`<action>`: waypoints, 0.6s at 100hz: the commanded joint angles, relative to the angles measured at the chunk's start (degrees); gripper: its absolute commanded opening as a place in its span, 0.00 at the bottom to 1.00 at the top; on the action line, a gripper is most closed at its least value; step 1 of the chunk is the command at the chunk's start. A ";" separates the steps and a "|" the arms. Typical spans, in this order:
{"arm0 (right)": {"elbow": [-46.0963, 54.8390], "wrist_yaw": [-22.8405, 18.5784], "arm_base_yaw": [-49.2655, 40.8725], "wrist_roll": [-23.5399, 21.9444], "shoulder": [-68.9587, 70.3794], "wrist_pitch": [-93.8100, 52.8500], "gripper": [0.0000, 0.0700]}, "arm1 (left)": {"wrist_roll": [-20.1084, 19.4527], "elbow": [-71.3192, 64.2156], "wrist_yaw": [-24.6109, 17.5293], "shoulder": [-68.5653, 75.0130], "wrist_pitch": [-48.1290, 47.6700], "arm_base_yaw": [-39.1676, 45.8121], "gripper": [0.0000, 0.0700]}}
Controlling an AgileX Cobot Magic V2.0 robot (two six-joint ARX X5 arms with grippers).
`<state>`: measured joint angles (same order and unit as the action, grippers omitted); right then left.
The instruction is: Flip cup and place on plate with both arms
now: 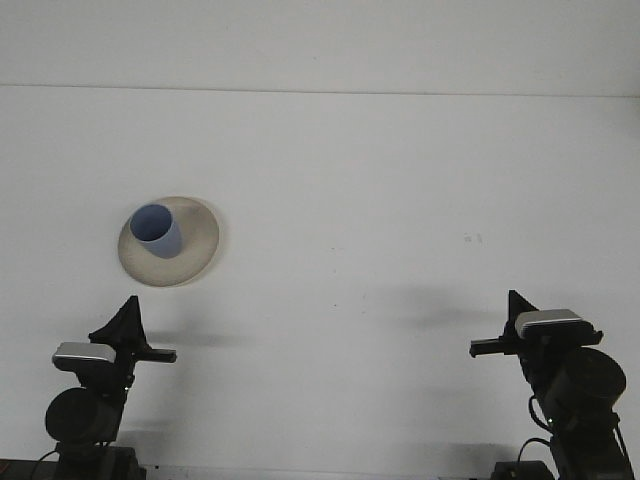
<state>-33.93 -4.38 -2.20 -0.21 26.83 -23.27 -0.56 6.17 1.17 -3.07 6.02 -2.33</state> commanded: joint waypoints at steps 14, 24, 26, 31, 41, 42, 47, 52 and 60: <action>-0.63 -0.09 -0.04 -0.39 0.11 0.72 0.00 | -0.48 -4.04 -0.07 2.89 4.31 0.02 0.02; -0.63 -0.09 -0.04 -0.39 0.11 0.76 0.00 | -0.20 -5.40 -0.09 2.89 6.45 0.02 0.02; -0.63 -0.09 -0.04 -0.39 0.11 0.76 0.00 | -0.20 -5.38 -0.11 2.89 6.29 0.02 0.02; -0.63 -0.09 -0.04 -0.39 0.11 0.76 0.00 | -0.22 -5.38 -0.09 2.89 6.34 0.02 0.02; -0.63 -0.09 -0.04 -0.39 0.11 0.76 0.00 | 0.04 -5.38 -0.09 2.89 6.08 0.02 0.02; -0.63 -0.09 -0.04 -0.39 0.11 0.76 0.00 | 0.04 -5.38 -0.09 2.89 6.01 0.02 0.02; -0.63 -0.09 -0.04 -0.39 0.11 0.76 0.00 | 0.02 -5.38 -0.11 2.89 5.92 0.02 0.02; -0.63 -0.09 -0.04 -0.39 0.11 0.79 0.00 | 0.02 -5.38 -0.09 2.82 6.01 0.02 0.02; -0.63 -0.09 -0.04 -0.37 0.11 0.79 0.00 | 0.00 -5.38 -0.09 2.82 6.05 0.02 0.02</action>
<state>-33.93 -4.38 -2.20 -0.21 26.83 -23.24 -0.54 1.96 1.17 -0.30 11.40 -2.33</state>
